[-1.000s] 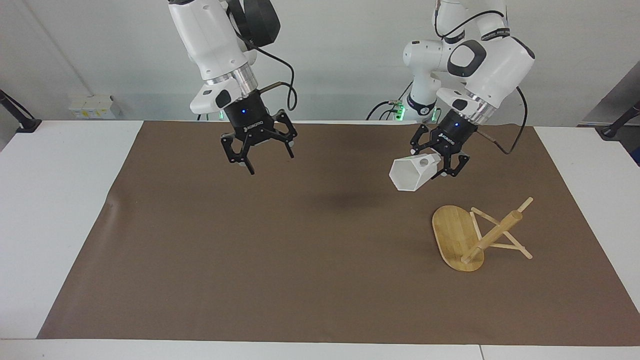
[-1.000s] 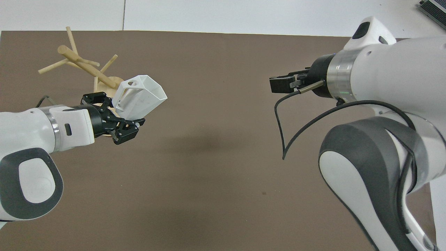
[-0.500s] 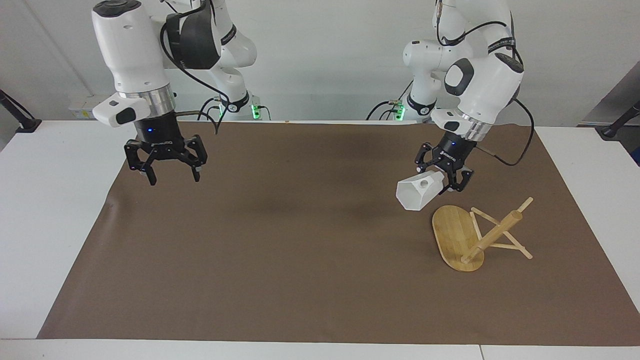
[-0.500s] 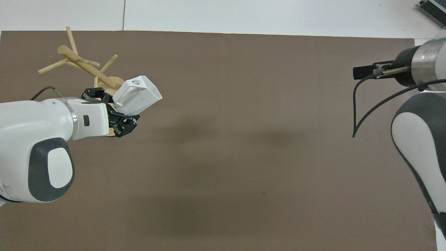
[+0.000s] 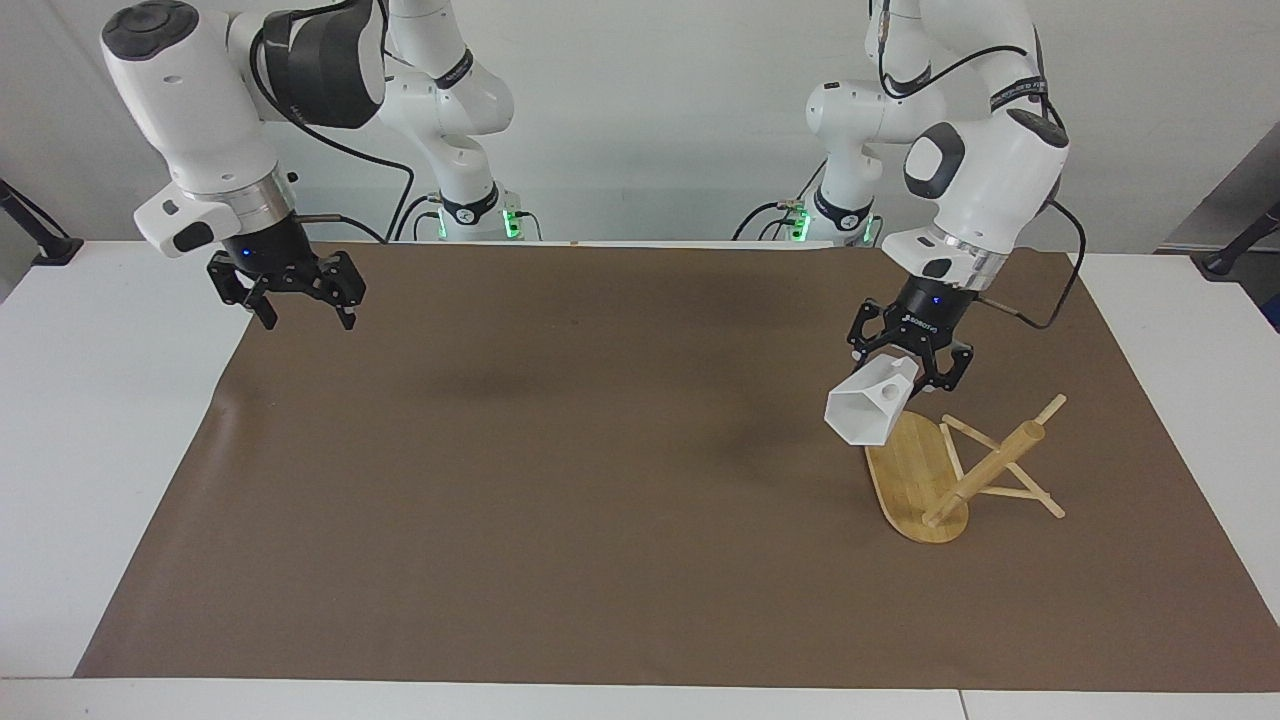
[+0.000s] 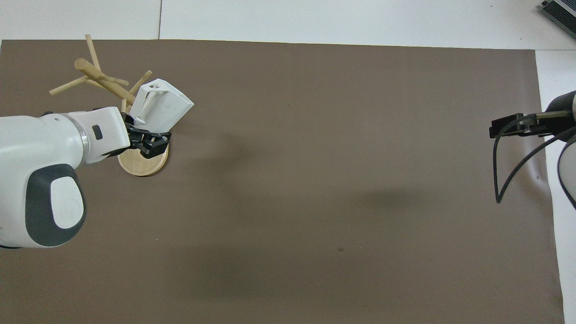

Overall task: Hang cup on rack
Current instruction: 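Carry the mug with the left gripper to the wooden mug tree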

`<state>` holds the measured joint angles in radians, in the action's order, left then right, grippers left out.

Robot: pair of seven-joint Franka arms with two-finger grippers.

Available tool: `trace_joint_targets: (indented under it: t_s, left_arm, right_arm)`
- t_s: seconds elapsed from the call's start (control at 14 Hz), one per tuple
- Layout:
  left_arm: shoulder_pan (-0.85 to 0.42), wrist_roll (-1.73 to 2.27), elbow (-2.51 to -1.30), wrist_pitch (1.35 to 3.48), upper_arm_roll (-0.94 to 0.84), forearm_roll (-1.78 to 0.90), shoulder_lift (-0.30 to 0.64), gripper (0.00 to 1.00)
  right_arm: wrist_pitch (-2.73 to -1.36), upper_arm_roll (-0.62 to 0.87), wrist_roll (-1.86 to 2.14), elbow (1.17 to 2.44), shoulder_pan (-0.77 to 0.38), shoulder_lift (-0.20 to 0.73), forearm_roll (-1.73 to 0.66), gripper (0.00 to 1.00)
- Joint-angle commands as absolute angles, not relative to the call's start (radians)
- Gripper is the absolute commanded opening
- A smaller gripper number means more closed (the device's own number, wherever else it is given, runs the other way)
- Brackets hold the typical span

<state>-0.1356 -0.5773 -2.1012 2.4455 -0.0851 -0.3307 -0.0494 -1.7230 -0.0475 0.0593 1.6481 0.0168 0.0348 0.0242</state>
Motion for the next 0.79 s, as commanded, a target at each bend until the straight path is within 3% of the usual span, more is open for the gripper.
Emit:
trace_joint_targets:
  t_s: [0.0, 0.5, 0.71]
  left_arm:
    - [-0.123, -0.515, -2.092, 2.517, -0.089, -0.302, -0.014, 0.00]
    - [-0.092, -0.330, -2.092, 2.539, -0.089, -0.302, 0.008, 0.00]
    - [-0.091, -0.188, -2.098, 2.537, -0.091, -0.302, 0.012, 0.00]
  right_arm:
    - [-1.655, -0.060, 0.069, 1.661, 0.014, 0.012, 0.040, 1.00]
    - [-1.502, -0.040, 0.057, 1.571, 0.012, 0.014, 0.023, 1.00]
    - [-1.511, -0.048, 0.057, 1.580, 0.014, 0.008, 0.023, 1.00]
